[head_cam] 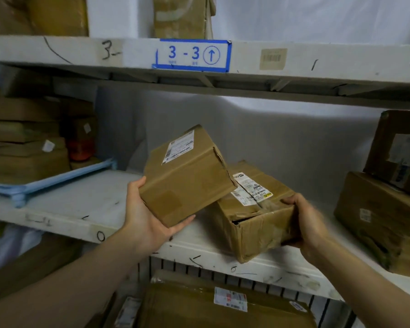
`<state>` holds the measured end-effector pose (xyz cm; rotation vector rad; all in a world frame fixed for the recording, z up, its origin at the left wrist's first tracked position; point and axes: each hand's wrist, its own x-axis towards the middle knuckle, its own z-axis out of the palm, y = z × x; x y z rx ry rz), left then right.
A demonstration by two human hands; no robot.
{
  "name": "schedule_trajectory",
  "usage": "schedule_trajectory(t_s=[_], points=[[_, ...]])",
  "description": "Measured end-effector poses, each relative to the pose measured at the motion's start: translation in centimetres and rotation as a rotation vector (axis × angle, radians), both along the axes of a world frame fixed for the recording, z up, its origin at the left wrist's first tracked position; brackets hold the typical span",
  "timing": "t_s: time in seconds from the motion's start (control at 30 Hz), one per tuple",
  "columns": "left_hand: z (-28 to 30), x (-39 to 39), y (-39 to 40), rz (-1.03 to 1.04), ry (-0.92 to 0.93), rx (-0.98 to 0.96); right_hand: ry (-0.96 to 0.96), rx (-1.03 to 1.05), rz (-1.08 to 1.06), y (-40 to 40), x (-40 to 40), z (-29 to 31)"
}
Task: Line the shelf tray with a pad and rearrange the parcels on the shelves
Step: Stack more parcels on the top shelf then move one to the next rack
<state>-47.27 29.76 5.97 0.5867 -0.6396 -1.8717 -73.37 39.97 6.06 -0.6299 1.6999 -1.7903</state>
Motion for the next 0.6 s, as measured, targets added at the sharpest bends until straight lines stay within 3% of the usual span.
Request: schedule_trajectory(t_s=[0.3, 0.6], points=[[-0.9, 10.7, 0.6, 0.32, 0.088, 0.025, 0.17, -0.113, 0.12, -2.8, 7.5, 2.9], [-0.3, 18.4, 3.4, 0.564, 0.223, -0.102, 0.471, -0.371, 0.325, -4.2, 15.1, 5.9]])
